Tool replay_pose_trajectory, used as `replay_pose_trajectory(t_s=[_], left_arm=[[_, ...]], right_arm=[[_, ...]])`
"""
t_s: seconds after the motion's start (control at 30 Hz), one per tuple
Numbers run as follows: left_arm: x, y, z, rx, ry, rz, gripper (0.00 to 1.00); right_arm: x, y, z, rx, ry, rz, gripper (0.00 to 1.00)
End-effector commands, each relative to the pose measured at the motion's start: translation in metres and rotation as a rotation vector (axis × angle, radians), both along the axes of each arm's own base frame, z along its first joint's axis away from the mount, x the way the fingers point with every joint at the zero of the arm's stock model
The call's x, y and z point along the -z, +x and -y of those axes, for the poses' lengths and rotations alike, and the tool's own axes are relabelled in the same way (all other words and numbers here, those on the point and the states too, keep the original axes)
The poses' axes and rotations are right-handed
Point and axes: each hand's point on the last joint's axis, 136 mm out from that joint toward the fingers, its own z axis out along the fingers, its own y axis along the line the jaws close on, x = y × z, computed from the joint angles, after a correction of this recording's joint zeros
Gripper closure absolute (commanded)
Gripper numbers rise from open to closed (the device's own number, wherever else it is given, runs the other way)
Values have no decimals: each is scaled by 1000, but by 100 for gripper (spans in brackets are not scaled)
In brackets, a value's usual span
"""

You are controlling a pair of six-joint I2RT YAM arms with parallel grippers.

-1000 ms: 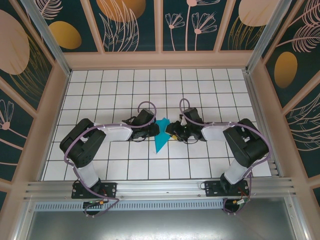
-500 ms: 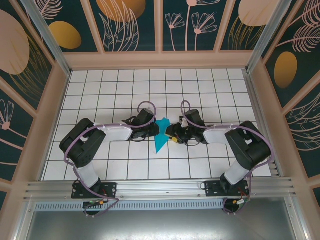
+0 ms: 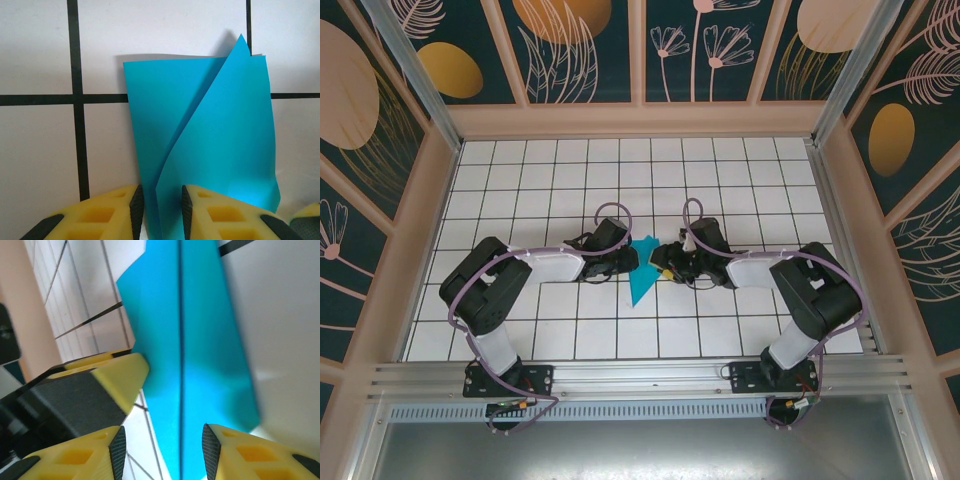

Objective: Fold a paper plane with a square sheet of paper (pick it up from the middle)
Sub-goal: Turn over the paper at the center of the table.

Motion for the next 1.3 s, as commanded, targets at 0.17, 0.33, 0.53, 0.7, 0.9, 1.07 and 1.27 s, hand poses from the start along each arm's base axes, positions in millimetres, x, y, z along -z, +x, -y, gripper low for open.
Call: replay_pose_trajectory(t_s=[0.17, 0.33, 0.53, 0.7, 0.9, 1.07, 1.27], left_arm=[[21, -21, -2, 32, 15, -91, 71], [21, -22, -1, 35, 9, -95, 71], [22, -22, -2, 36, 12, -97, 71], [23, -23, 0, 40, 11, -100, 71], [23, -22, 0, 39, 9, -101, 71], [24, -23, 0, 40, 8, -103, 72], [23, -23, 0, 39, 2, -101, 75]], right_arm=[[9, 8, 21, 26, -199, 22, 52], [14, 11, 13, 16, -179, 9, 53], [15, 9, 3, -9, -133, 0, 54], [16, 9, -1, -15, -119, -7, 54], [17, 12, -6, -20, -101, -12, 54], [10, 18, -17, -33, -47, 17, 53], [12, 24, -27, -43, -24, 40, 57]])
